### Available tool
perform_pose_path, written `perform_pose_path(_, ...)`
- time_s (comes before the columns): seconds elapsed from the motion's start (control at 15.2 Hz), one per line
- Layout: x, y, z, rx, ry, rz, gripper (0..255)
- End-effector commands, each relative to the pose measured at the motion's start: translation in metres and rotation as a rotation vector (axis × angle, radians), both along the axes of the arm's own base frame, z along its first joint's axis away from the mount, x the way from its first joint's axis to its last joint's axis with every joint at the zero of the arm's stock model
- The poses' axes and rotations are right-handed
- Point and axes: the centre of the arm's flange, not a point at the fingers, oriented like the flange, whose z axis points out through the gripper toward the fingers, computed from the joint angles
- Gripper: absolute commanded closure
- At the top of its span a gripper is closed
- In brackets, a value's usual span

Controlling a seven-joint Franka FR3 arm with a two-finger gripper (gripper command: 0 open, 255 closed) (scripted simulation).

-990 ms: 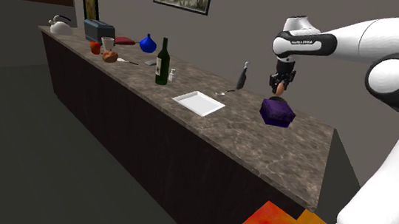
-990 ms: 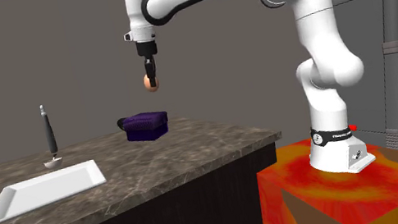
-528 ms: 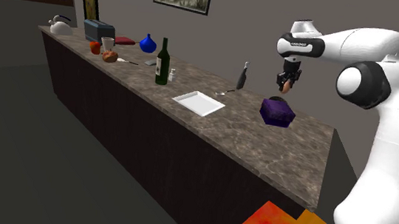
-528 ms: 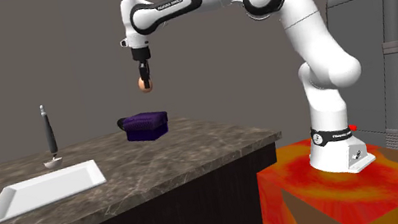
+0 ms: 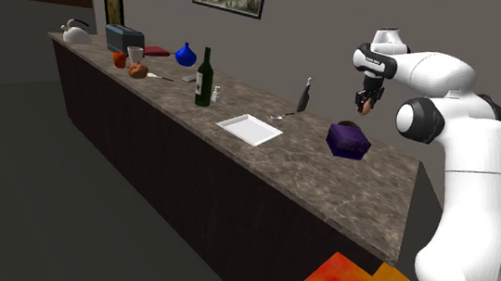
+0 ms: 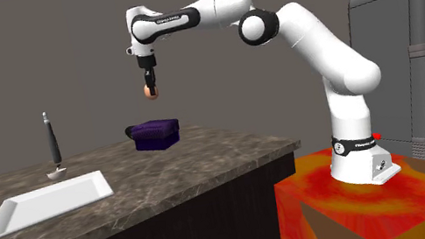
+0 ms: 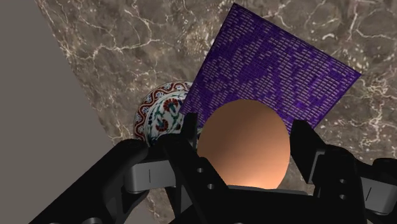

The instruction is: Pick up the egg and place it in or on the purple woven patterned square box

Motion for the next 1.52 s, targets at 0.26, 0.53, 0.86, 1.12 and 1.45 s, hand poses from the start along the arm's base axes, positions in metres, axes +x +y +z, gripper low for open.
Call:
perform_pose_path(0.26,0.001,-0.002,-0.029,0.000,-0.001,0.001,255)
perform_pose_path(0.53,0.001,-0.002,-0.050,0.000,-0.001,0.001,255)
perform_pose_path(0.86,0.001,-0.002,-0.068,0.000,-0.001,0.001,255)
perform_pose_path(1.12,0.001,-0.002,-0.068,0.000,-0.001,0.001,255)
perform_pose_path(1.45,0.001,-0.002,-0.068,0.000,-0.001,0.001,0)
